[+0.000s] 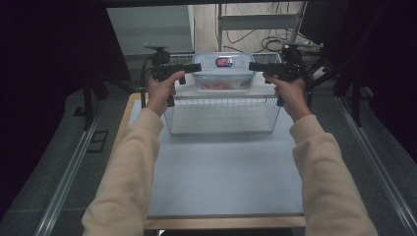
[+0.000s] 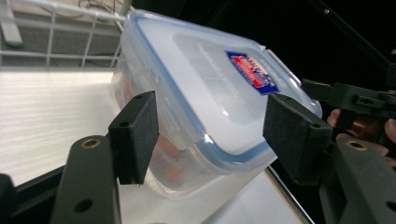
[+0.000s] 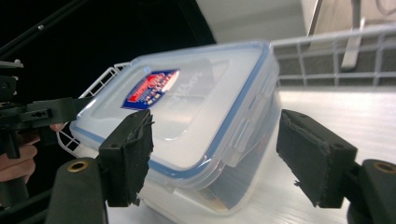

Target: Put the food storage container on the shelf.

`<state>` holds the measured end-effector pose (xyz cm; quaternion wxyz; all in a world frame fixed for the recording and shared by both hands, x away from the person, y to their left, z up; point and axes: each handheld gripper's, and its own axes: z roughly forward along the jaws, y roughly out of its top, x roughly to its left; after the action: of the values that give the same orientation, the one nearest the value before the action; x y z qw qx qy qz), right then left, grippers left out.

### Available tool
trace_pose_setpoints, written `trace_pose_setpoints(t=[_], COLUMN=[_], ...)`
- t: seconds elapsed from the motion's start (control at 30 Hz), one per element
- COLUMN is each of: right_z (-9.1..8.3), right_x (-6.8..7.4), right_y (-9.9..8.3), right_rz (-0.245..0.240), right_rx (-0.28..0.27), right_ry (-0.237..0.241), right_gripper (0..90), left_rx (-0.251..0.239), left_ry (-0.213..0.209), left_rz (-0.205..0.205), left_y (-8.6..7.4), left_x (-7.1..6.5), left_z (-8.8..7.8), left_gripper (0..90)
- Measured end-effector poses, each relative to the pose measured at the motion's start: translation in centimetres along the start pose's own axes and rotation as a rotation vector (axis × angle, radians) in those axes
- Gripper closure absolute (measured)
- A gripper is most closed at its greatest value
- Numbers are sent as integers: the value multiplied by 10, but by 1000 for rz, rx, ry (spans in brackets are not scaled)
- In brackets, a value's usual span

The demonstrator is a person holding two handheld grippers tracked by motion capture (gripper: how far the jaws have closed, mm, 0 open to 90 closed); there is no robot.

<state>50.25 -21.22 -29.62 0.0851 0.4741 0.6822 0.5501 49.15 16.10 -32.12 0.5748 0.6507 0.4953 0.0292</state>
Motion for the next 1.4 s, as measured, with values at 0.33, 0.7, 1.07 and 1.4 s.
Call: trace_pose_setpoints(t=[0.33,0.7,1.07,1.4], right_z=[-45,-80,-93,-91], right_x=[15,22,7,4], right_y=[-23,-102,-189,-212], right_rz=[-149,-247,-260,-304], right_rx=[9,31,91,90], right_ry=[26,111,156,123], right_gripper=[225,207,191,154], left_rx=[-41,-10,122,145], left_ry=[10,-35,-7,-11], left_rz=[91,140,108,110], left_y=[-31,-120,-205,-217], left_x=[-17,-32,-20,-18], left_z=[-45,-86,-83,-76], left_gripper=[337,308,271,248])
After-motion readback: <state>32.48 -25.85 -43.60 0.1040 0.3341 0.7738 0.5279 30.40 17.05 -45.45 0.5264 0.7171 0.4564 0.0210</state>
